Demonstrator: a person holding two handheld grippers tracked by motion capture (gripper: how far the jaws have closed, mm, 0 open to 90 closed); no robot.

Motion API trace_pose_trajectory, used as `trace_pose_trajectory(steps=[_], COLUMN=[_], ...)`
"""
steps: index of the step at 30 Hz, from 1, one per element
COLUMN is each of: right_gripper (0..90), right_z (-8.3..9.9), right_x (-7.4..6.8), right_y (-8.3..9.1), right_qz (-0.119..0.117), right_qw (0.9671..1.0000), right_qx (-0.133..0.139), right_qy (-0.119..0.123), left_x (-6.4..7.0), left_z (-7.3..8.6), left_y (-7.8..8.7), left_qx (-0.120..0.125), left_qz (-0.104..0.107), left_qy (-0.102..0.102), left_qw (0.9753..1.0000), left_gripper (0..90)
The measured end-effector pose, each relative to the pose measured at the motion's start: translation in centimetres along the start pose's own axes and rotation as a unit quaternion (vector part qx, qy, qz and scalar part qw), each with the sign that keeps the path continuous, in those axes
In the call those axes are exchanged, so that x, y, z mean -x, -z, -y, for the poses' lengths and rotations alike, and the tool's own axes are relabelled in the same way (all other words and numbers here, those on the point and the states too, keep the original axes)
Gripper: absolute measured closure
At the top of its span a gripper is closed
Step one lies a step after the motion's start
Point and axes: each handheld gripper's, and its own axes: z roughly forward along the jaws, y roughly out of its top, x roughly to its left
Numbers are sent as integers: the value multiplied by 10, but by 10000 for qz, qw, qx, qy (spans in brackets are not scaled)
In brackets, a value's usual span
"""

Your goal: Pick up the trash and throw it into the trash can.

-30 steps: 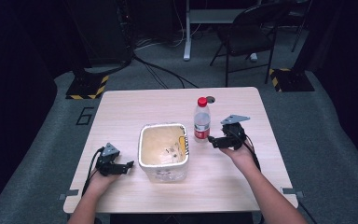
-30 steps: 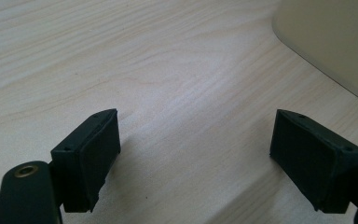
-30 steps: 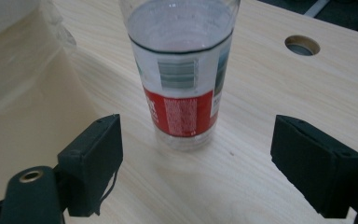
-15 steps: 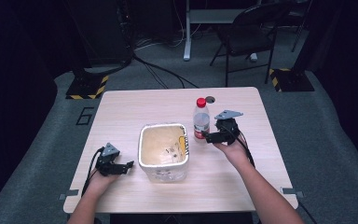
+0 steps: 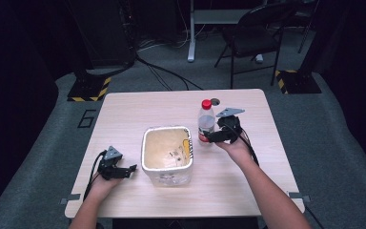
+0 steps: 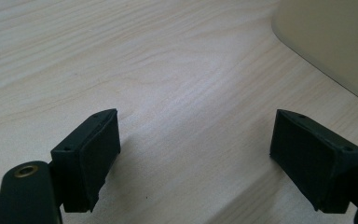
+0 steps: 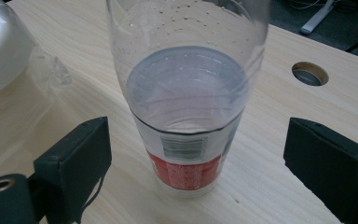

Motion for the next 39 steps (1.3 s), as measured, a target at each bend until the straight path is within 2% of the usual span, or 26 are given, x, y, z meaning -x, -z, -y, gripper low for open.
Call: trace_pose_trajectory(steps=[9, 18, 22, 25, 30, 39], right_gripper=[60, 139, 151, 165, 251, 262], right_z=[1, 1, 1, 1, 0, 0], right_x=[-4, -8, -8, -8, -9, -10], right_y=[-17, -28, -31, -32, -31, -27], right_qz=[14, 2, 37, 71, 100, 200], right_qw=[10000, 9998, 9999, 9999, 9998, 9997], right_qx=[58, 171, 134, 126, 181, 134], right_qy=[-50, -93, -75, -67, 19, 42], left_x=[0, 0, 0, 0, 0, 0], left_z=[0, 0, 0, 0, 0, 0], left_y=[0, 0, 0, 0, 1, 1], left_qx=[0, -8, -18, -17, -18, -17], left_qz=[9, 17, 14, 15, 15, 16], left_qy=[-4, -23, -28, -27, -29, -27], left_qw=[10000, 10000, 10000, 10000, 10000, 10000], left_gripper=[159, 159, 159, 159, 159, 159])
